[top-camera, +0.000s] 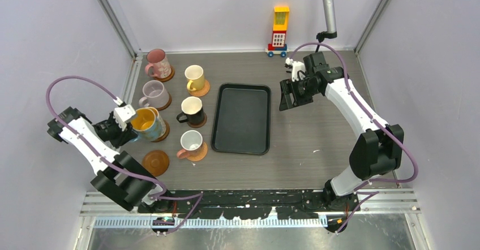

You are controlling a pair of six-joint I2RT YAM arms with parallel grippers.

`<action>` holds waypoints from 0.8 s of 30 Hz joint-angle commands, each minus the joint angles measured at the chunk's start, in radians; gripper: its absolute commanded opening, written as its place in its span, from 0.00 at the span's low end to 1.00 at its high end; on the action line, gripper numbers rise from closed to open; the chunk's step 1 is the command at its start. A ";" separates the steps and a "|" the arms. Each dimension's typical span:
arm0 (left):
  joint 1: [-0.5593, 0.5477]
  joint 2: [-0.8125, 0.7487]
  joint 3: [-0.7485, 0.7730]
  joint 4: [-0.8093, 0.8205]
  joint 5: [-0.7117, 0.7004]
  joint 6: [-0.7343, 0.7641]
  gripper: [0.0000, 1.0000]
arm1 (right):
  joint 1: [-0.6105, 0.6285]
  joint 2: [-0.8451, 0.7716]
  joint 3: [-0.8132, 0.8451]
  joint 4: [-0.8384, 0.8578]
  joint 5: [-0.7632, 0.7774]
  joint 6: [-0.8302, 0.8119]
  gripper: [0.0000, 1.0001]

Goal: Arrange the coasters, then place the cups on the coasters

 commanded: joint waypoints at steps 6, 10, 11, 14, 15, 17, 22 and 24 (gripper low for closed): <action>0.008 0.041 -0.090 -0.209 -0.032 0.194 0.00 | 0.006 -0.034 -0.060 0.031 -0.008 -0.013 0.70; 0.018 0.082 -0.107 -0.209 -0.068 0.246 0.00 | 0.005 -0.032 -0.067 0.035 -0.009 -0.016 0.70; 0.024 0.090 -0.111 -0.209 -0.069 0.264 0.00 | 0.005 -0.031 -0.068 0.036 -0.008 -0.018 0.70; 0.029 0.094 -0.100 -0.209 -0.040 0.279 0.00 | 0.006 -0.028 -0.073 0.035 -0.005 -0.018 0.70; 0.029 0.091 -0.093 -0.209 -0.025 0.280 0.00 | 0.006 -0.027 -0.073 0.036 -0.006 -0.018 0.70; 0.029 0.087 -0.072 -0.209 0.014 0.273 0.00 | 0.006 -0.020 -0.072 0.035 -0.011 -0.015 0.70; 0.031 0.064 0.007 -0.209 0.107 0.206 0.00 | 0.005 -0.005 -0.056 0.035 -0.011 -0.015 0.70; 0.033 0.043 0.021 -0.211 0.146 0.190 0.00 | 0.006 0.003 -0.049 0.035 -0.014 -0.015 0.70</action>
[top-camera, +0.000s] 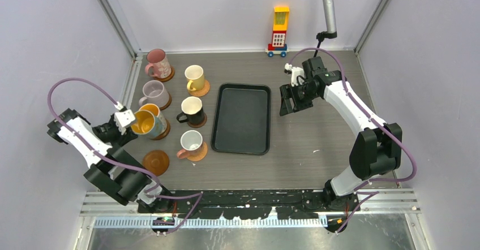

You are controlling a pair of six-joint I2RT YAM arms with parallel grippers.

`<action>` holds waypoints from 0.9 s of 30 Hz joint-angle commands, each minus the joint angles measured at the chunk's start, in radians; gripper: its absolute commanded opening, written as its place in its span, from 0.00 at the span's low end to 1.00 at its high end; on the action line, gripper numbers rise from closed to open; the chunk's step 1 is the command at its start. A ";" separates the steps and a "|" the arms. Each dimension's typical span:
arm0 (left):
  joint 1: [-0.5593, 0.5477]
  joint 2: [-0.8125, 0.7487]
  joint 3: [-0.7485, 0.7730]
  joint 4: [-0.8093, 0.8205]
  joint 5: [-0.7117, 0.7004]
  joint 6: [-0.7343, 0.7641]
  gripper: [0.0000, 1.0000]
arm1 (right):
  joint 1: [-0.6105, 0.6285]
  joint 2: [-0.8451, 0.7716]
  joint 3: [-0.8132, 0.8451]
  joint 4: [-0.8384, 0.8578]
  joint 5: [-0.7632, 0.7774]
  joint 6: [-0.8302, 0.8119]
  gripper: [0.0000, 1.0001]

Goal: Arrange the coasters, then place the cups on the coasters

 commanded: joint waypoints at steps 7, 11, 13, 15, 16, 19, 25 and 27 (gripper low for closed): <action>0.008 -0.098 0.094 -0.191 0.183 -0.053 0.00 | 0.005 0.013 0.029 0.016 -0.018 -0.015 0.70; 0.008 -0.110 0.098 -0.191 0.159 -0.072 0.00 | 0.005 0.009 0.020 0.016 -0.021 -0.018 0.70; 0.008 -0.126 0.091 -0.191 0.152 -0.091 0.00 | 0.006 0.005 0.016 0.014 -0.024 -0.020 0.70; 0.008 -0.147 0.080 -0.191 0.142 -0.115 0.00 | 0.005 0.001 0.010 0.014 -0.026 -0.021 0.70; 0.008 -0.159 0.072 -0.191 0.135 -0.128 0.00 | 0.006 -0.002 0.006 0.015 -0.028 -0.021 0.70; 0.010 -0.195 0.057 -0.191 0.113 -0.189 0.00 | 0.006 -0.015 -0.010 0.014 -0.034 -0.026 0.70; 0.015 -0.312 -0.007 -0.191 0.050 -0.301 0.00 | 0.006 -0.036 -0.040 0.018 -0.047 -0.038 0.70; 0.015 -0.337 -0.024 -0.191 0.023 -0.329 0.00 | 0.006 -0.044 -0.053 0.024 -0.051 -0.040 0.70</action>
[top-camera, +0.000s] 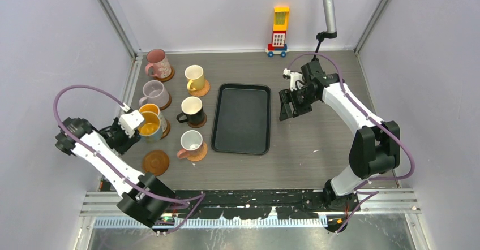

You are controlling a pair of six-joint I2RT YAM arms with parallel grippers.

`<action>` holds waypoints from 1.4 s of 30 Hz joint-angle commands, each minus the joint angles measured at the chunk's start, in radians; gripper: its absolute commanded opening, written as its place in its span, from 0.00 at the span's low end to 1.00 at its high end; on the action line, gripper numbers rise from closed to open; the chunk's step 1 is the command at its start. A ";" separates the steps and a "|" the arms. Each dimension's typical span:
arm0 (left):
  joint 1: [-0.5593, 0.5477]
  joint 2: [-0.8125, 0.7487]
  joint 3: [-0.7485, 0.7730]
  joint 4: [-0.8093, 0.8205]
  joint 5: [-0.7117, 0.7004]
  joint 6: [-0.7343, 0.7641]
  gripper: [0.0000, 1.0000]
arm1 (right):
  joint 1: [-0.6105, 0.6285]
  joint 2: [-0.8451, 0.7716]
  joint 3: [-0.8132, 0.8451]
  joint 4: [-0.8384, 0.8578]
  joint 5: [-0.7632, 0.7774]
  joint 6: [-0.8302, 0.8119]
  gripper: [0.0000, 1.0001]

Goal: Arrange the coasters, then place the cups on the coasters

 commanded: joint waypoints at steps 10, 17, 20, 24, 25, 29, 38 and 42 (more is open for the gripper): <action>0.011 0.060 -0.039 -0.215 -0.190 -0.038 0.00 | 0.005 -0.060 -0.044 0.058 -0.051 0.001 0.70; 0.011 0.117 -0.081 -0.212 -0.266 0.133 0.00 | 0.006 -0.079 -0.065 0.064 -0.034 0.008 0.70; 0.012 0.123 -0.114 -0.180 -0.276 0.160 0.00 | 0.006 -0.089 -0.078 0.066 -0.029 0.014 0.70; 0.011 0.120 -0.155 -0.162 -0.236 0.219 0.00 | 0.005 -0.094 -0.085 0.067 -0.022 0.015 0.70; 0.010 0.119 -0.166 -0.159 -0.226 0.229 0.00 | 0.006 -0.094 -0.085 0.065 -0.020 0.015 0.70; 0.010 0.122 -0.208 -0.122 -0.206 0.238 0.00 | 0.005 -0.088 -0.076 0.056 -0.015 0.014 0.70; 0.020 0.177 -0.236 -0.040 -0.201 0.215 0.00 | 0.006 -0.080 -0.054 0.038 -0.007 0.005 0.70; 0.045 0.197 -0.230 -0.038 -0.212 0.255 0.00 | 0.005 -0.077 -0.049 0.035 -0.001 0.002 0.70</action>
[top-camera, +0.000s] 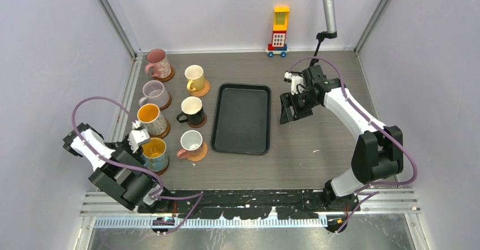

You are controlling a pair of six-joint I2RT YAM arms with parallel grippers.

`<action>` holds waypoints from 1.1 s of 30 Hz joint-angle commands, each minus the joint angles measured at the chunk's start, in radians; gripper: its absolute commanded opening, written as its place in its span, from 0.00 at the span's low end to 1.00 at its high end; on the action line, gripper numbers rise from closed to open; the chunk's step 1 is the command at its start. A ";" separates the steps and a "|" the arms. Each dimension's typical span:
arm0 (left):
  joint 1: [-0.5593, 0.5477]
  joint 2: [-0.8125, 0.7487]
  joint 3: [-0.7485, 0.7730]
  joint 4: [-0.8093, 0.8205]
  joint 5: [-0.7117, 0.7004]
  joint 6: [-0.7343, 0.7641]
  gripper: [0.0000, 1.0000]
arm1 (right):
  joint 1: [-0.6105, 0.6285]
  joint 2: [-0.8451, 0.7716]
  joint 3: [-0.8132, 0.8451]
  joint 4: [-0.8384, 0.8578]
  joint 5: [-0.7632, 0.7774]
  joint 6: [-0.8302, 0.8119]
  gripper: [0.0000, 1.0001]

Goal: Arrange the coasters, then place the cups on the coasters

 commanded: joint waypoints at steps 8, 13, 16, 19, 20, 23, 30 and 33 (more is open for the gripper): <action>0.071 0.059 0.026 -0.049 0.050 0.098 0.00 | 0.006 -0.015 0.040 -0.003 0.009 -0.007 0.70; 0.073 0.038 -0.030 0.054 0.040 0.067 0.00 | 0.005 -0.002 0.054 -0.002 0.009 -0.005 0.70; 0.075 0.050 -0.036 0.100 0.038 0.032 0.00 | 0.005 0.001 0.058 -0.003 0.008 -0.003 0.70; 0.078 0.080 -0.019 0.111 0.038 0.021 0.04 | 0.005 0.004 0.061 -0.005 0.008 -0.004 0.70; 0.081 0.088 -0.014 0.113 0.035 0.021 0.10 | 0.005 0.005 0.064 -0.006 0.008 -0.004 0.70; 0.085 0.101 -0.014 0.121 0.017 0.027 0.19 | 0.005 0.009 0.068 -0.009 0.009 -0.007 0.70; 0.116 0.122 -0.013 0.166 -0.012 0.056 0.28 | 0.005 0.010 0.071 -0.009 0.010 -0.007 0.70; 0.123 0.131 -0.012 0.197 -0.013 0.054 0.25 | 0.005 0.013 0.075 -0.010 0.011 -0.007 0.70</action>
